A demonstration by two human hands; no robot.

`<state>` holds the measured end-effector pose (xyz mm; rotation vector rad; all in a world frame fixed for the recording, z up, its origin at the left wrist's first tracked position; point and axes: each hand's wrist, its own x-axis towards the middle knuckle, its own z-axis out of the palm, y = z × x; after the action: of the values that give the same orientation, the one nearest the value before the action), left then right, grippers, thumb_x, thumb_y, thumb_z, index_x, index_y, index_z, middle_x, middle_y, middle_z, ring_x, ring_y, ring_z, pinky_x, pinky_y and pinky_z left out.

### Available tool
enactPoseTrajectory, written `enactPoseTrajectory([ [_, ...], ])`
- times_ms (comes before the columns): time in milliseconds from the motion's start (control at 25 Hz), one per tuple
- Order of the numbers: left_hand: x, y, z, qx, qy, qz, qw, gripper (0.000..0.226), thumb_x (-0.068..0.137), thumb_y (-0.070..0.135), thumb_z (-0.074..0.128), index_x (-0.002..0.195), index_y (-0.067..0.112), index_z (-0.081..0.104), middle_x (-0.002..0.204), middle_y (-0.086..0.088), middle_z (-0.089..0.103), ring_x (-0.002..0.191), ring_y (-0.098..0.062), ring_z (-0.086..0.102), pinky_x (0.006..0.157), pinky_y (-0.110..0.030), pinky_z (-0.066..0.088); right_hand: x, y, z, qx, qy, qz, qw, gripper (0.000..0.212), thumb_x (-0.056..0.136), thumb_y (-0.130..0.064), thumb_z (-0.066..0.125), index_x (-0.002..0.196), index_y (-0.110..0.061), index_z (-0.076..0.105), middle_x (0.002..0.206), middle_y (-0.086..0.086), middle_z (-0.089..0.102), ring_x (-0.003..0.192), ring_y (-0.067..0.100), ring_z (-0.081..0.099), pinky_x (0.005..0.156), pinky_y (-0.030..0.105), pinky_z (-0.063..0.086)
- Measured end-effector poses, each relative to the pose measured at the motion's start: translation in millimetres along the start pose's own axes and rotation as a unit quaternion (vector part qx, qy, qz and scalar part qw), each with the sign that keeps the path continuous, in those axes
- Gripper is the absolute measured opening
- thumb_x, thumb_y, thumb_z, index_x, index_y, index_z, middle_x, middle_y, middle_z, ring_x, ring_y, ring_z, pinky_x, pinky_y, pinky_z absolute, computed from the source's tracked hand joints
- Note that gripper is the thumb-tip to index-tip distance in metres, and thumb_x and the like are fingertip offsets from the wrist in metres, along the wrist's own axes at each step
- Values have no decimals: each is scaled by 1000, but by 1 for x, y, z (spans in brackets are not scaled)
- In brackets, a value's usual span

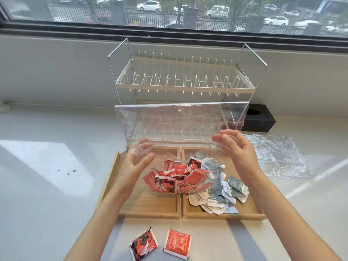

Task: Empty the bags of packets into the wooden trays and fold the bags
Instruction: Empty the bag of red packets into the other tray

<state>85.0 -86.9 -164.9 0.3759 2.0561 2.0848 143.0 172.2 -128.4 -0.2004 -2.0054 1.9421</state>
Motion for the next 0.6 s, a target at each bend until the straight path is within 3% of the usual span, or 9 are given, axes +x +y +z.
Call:
enactPoseTrajectory([
  [80, 4, 14, -5, -10, 26, 49, 998, 48, 55, 62, 70, 97, 42, 58, 102, 20, 66, 98, 7, 60, 75, -5, 45, 2, -4, -3, 22, 9, -12, 1000, 11, 88, -23, 54, 90, -23, 65, 90, -8, 75, 93, 10, 69, 77, 19, 51],
  [200, 11, 33, -13, -26, 95, 99, 990, 14, 70, 47, 63, 78, 36, 64, 80, 18, 70, 83, 3, 61, 82, -20, 43, 8, -14, -6, 65, 14, -4, 998, 19, 92, -19, 50, 84, -22, 66, 85, -5, 76, 88, 12, 70, 74, 16, 53],
  [320, 12, 43, -11, -28, 100, 110, 989, 8, 75, 40, 58, 72, 36, 64, 70, 17, 68, 75, 1, 61, 85, -29, 43, 13, -24, -8, 41, 19, 20, 999, 21, 93, -22, 46, 86, -21, 66, 82, -4, 75, 85, 11, 70, 72, 18, 55],
  [480, 6, 53, 5, -21, 49, 119, 991, 11, 82, 27, 55, 74, 33, 61, 71, 17, 68, 74, 1, 62, 79, -17, 45, 34, -58, -16, -7, 105, -14, 994, 24, 97, -22, 37, 102, -13, 58, 95, 0, 66, 91, 13, 64, 84, 25, 51],
  [600, 0, 60, 20, 17, -16, 134, 991, 8, 85, 20, 56, 79, 25, 59, 73, 14, 67, 75, 4, 62, 70, -6, 44, 49, -102, -8, -154, 84, -123, 977, 22, 95, -22, 40, 95, -21, 61, 85, -9, 67, 78, -6, 64, 80, 9, 46],
])
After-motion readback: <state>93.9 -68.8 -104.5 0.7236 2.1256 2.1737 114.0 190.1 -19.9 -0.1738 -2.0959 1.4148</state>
